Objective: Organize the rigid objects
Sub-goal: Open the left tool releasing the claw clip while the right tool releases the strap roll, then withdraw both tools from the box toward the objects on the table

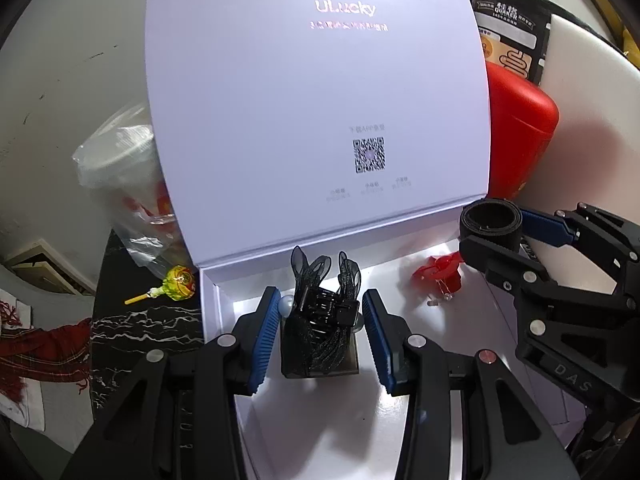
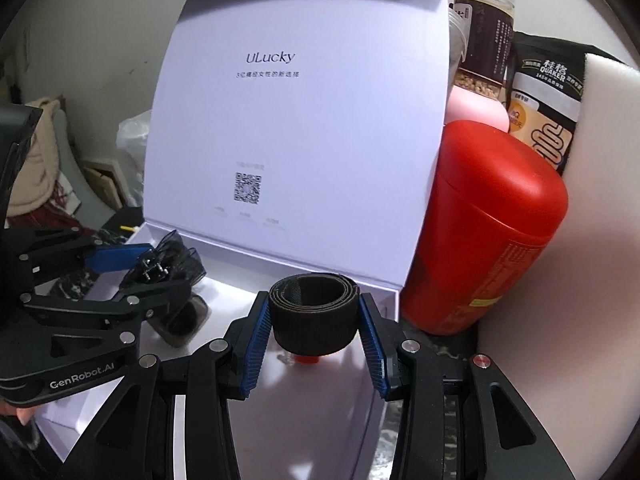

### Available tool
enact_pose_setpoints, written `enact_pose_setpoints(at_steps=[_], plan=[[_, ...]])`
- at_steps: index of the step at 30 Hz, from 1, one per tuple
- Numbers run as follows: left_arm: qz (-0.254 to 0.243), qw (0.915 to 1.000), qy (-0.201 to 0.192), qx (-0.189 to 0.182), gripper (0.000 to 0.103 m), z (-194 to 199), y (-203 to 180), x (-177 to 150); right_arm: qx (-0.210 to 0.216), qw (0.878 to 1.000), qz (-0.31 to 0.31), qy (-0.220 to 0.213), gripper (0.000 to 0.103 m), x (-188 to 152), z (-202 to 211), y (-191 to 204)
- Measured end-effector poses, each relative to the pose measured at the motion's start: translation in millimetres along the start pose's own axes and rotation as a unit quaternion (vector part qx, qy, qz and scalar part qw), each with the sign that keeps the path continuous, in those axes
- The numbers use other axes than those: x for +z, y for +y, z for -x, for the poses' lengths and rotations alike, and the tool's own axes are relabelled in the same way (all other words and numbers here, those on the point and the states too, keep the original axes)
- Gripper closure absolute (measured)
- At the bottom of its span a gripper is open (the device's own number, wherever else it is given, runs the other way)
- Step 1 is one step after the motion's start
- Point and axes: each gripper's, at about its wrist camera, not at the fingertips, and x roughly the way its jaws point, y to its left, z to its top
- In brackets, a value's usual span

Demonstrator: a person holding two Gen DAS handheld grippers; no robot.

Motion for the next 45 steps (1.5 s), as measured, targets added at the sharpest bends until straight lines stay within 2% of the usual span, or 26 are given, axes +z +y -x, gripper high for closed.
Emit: enact_pose_setpoints(at_steps=[6,11,14,15,16,21,32,45], plan=[[0.001,0.9998,-0.013,-0.014,0.061,5.2,-0.2,0.2,-0.01,1.0,-0.004,0.009,0.06,-0.2,-5.5,-0.9],[0.004,0.9999,0.003,0.009,0.055,4.8,1.7,2.1,-0.018,1.0,-0.013,0.009,0.043,-1.2,-4.6,-1.4],[0.007,0.9999,0.0,0.016,0.04,7.0,3.1,0.9,-0.023,1.0,-0.017,0.011,0.04,-1.8,-2.6,-3.4],[0.007,0.9998,-0.005,0.02,0.029,9.1,3.1,0.6,-0.023,1.0,-0.018,0.011,0.04,-2.2,-2.0,-3.8],[0.007,0.9996,-0.011,0.025,0.022,11.2,2.4,0.4,-0.025,0.999,-0.02,0.012,0.039,-2.8,-1.3,-4.1],[-0.005,0.9988,-0.024,0.042,0.021,22.6,-2.2,0.2,-0.03,0.999,-0.025,0.011,0.038,-4.5,10.9,-11.4],[0.016,0.9992,-0.033,0.014,0.021,51.3,5.3,1.9,-0.043,0.999,-0.026,-0.009,0.038,-2.3,48.9,-18.8],[0.022,0.9969,-0.071,0.025,0.021,109.3,1.5,-4.2,-0.055,0.997,-0.015,-0.043,0.038,1.5,107.0,-1.0]])
